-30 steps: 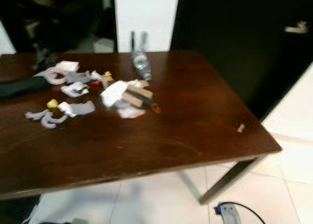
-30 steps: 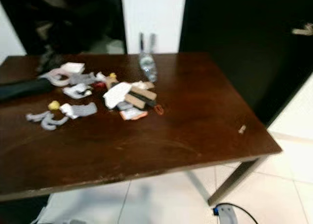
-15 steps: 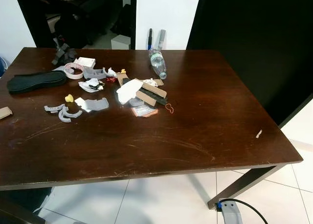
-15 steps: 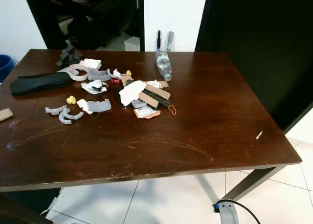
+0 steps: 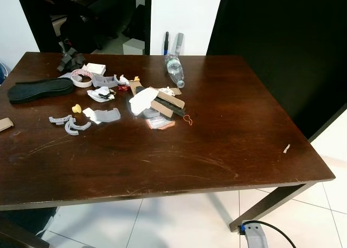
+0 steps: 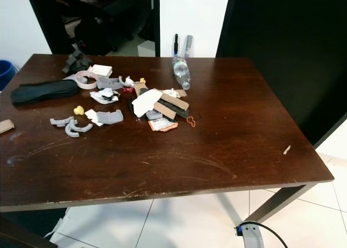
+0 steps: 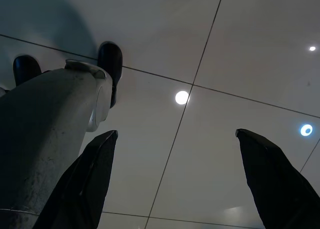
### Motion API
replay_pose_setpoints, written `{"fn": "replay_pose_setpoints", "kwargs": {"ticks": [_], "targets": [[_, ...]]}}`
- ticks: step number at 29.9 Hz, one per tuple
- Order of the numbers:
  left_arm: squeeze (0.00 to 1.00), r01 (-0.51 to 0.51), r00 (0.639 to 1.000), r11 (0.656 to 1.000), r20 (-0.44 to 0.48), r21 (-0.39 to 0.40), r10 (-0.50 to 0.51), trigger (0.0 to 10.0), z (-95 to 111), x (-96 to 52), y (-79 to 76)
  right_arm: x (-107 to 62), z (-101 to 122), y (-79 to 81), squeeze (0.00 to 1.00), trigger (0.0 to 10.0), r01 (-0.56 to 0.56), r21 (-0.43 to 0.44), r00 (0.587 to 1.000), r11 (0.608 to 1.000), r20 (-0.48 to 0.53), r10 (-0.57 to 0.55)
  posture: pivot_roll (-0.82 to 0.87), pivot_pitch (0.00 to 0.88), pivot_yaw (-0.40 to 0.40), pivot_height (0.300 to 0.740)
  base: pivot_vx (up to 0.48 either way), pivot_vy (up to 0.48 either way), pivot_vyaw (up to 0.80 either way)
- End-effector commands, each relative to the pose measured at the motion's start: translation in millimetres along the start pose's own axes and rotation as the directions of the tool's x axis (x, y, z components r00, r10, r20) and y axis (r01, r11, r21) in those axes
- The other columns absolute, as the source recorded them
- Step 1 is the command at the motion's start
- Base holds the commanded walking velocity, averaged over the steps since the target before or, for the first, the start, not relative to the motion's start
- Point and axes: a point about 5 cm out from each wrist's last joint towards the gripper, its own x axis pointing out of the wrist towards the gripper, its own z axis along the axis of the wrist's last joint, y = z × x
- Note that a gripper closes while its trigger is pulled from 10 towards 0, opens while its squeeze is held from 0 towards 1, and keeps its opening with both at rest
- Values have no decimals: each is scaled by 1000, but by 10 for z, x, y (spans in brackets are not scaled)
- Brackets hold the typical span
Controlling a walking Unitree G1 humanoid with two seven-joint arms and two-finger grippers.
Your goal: Picking trash to rubbish bin
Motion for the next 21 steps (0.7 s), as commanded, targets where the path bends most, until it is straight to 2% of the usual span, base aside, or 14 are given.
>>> {"fn": "replay_pose_setpoints", "kwargs": {"ticks": [1,14,17,19,21], "targets": [[0,10,1000,1000,-20,7,-10,10000,-44,0,-54,0,-35,7,0,10000,-5,-4,1000,1000,-13,5,115,75,-63,740,0,0,0],[0,17,1000,1000,-25,16,-16,10000,-48,1,-81,-6,-53,-58,0,10000,34,-13,999,999,-23,-34,110,78,-64,740,0,0,0],[0,19,999,1000,-28,14,-19,10000,-57,1,-88,-21,-55,-177,0,10000,104,37,994,994,-22,-103,111,79,-64,740,0,0,0],[0,19,999,1000,-28,14,-19,10000,-57,1,-88,-21,-55,-177,0,10000,104,37,994,994,-22,-103,111,79,-64,740,0,0,0],[0,19,999,1000,-30,12,-19,10000,-68,0,-91,-62,-60,-407,0,10000,228,107,974,968,-32,-226,114,85,-65,740,0,0,0]]}}
